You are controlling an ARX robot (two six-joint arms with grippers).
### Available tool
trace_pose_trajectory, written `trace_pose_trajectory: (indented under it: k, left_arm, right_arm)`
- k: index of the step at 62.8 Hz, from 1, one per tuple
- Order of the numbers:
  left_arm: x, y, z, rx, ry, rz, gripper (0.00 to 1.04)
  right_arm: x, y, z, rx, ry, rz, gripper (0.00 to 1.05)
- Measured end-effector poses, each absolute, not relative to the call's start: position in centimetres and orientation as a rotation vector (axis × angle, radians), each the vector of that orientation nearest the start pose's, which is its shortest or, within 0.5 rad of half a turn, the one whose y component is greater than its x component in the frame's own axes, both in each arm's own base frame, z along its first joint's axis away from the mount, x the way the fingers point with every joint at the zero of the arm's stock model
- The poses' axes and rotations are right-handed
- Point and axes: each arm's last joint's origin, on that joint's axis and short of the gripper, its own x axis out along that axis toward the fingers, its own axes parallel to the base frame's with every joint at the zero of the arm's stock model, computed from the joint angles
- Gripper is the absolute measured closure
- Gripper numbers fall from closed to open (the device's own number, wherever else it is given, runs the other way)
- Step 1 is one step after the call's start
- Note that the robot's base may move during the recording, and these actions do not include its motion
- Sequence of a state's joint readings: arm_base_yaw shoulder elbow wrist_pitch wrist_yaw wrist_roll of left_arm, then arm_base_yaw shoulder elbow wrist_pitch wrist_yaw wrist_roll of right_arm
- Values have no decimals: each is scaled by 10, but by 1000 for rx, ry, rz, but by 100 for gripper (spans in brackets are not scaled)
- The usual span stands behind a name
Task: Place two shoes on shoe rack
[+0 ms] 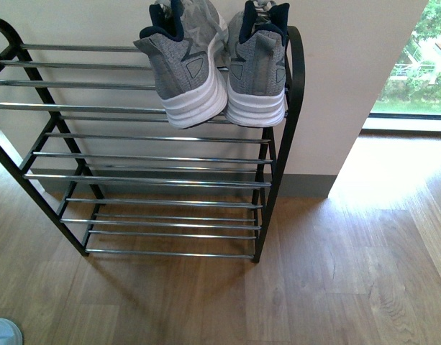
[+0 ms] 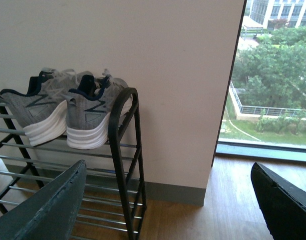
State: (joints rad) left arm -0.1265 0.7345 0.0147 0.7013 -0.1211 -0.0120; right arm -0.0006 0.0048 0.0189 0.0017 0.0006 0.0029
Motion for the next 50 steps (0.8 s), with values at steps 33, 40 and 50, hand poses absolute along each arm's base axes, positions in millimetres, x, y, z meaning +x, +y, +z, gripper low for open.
trace_pose_trajectory:
  k: [33, 40, 50]
  left_arm:
    - [123, 0, 170, -11, -10, -3, 104]
    - [120, 0, 171, -11, -12, -2, 104]
    - [115, 0, 171, -11, -13, -2, 104]
  right_arm:
    - [97, 0, 170, 3, -16, -1, 9]
    - [97, 0, 170, 3, -16, -1, 9]
    - [97, 0, 170, 3, -16, -1, 9]
